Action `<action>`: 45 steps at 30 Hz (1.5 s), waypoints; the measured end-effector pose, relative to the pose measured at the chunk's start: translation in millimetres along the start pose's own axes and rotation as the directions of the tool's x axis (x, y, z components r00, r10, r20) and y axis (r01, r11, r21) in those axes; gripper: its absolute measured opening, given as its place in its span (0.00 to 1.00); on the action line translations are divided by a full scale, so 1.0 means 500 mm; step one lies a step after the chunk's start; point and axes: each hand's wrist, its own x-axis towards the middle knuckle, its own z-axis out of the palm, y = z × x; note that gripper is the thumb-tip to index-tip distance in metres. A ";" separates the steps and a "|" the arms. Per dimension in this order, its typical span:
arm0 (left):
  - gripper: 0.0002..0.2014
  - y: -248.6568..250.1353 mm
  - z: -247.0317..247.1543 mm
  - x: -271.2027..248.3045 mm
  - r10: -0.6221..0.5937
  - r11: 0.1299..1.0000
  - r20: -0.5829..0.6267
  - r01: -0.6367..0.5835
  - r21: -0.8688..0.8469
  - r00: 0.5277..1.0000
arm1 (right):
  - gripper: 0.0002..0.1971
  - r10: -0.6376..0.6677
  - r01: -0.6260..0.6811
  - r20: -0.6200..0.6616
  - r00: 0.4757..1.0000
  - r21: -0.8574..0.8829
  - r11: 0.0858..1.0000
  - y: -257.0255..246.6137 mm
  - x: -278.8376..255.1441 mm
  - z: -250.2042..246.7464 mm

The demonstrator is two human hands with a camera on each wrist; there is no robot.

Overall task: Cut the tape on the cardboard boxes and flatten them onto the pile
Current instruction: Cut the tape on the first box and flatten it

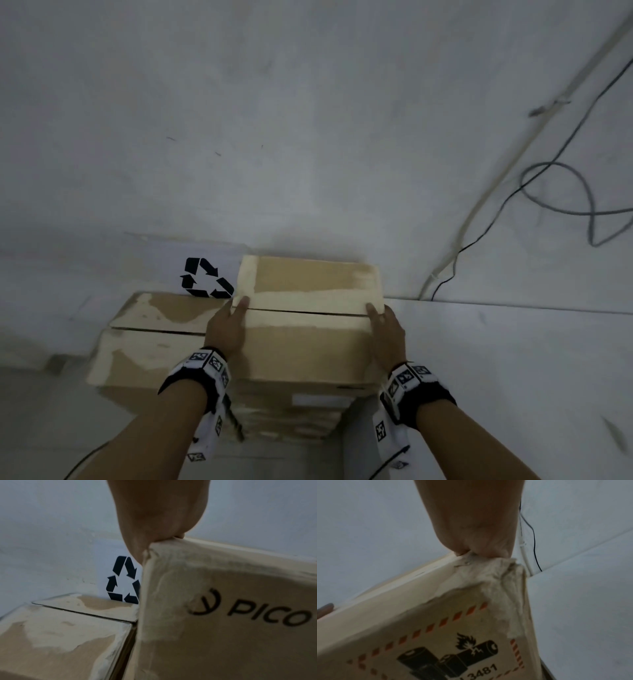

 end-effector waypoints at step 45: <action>0.11 0.362 0.731 -0.532 0.121 0.536 0.321 0.210 -0.818 0.939 | 0.21 0.053 0.164 -0.294 0.954 0.661 0.733 0.434 -0.055 -0.857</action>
